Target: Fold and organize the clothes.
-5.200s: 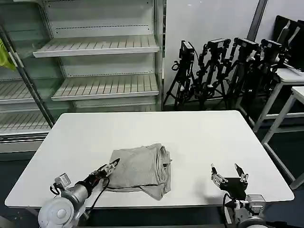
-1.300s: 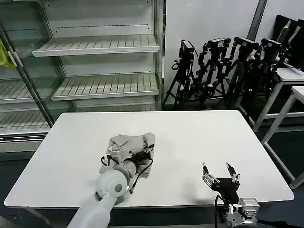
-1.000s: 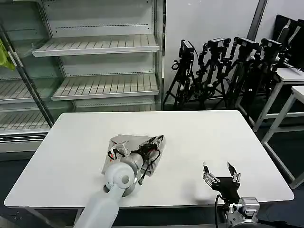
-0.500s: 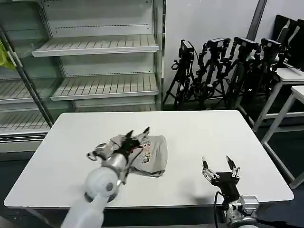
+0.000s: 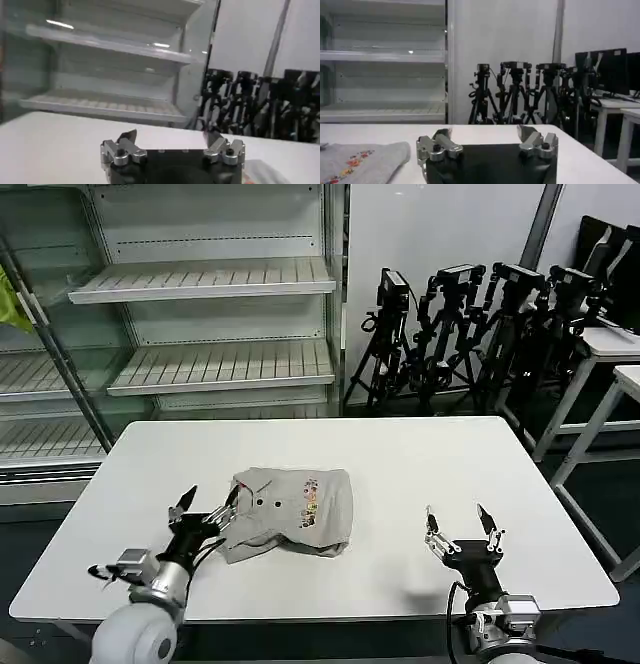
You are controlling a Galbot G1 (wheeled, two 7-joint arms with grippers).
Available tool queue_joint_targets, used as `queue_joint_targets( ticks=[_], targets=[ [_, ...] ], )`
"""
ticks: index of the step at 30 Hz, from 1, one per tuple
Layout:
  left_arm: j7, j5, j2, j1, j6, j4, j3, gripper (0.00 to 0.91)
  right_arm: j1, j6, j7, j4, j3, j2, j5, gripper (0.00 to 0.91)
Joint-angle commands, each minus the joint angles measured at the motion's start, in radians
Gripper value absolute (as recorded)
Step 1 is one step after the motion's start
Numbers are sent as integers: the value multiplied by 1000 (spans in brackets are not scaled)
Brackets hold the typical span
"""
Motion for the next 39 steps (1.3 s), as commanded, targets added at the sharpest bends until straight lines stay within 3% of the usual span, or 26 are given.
queue_joint_targets(
  ticks=[1, 18, 26, 39],
  targets=[
    [51, 118, 5, 151, -36, -68, -119, 907, -5, 39, 17, -12, -4, 11, -64, 907],
    [59, 127, -18, 176, -40, -105, -125, 907, -7, 55, 17, -18, -12, 21, -79, 907],
    [59, 128, -21, 189, -39, -124, -127, 907, -22, 41, 63, 10, -7, 19, -122, 907],
    [58, 126, -26, 206, -42, -142, -143, 907, -23, 34, 65, 19, -6, 15, -140, 907]
  ],
)
